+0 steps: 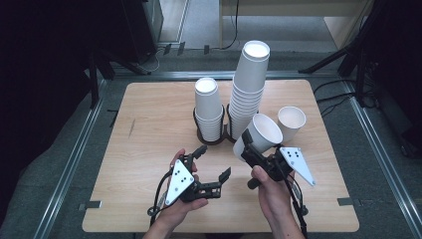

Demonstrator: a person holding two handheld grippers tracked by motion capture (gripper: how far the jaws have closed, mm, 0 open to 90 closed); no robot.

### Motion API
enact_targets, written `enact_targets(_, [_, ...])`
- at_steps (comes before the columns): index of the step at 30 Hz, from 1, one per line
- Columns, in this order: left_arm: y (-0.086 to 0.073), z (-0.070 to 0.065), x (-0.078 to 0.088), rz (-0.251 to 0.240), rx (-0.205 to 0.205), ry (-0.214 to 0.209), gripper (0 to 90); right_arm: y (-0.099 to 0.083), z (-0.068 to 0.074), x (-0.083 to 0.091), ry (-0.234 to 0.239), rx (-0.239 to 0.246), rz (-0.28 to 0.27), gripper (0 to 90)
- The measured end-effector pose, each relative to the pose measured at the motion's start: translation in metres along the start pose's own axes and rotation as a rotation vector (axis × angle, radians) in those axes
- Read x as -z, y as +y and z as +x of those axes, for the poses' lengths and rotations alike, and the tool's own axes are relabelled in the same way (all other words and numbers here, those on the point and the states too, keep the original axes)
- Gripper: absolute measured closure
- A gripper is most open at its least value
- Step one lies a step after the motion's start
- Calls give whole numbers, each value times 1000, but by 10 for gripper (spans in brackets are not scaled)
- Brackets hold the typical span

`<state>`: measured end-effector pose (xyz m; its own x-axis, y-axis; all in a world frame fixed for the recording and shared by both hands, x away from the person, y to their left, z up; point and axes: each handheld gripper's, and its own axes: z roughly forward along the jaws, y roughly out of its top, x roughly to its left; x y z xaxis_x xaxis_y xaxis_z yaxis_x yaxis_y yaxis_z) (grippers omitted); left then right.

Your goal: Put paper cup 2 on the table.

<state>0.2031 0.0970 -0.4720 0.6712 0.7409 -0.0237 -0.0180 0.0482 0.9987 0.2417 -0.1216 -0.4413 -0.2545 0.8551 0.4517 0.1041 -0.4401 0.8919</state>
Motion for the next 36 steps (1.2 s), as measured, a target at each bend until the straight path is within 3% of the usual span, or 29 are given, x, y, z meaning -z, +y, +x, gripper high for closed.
enact_targets(9, [0,0,0,0,-1,1,99,-4,1,-1,-19,125,-11,126])
enact_targets(17, [0,0,0,3,-2,1,99,-6,2,-1,-24,186,-8,126])
enact_targets(23, [0,0,0,5,-5,1,99,-8,4,0,-30,264,-24,126])
enact_targets(36, [0,1,0,4,-2,3,99,-9,1,-1,-32,355,-20,126])
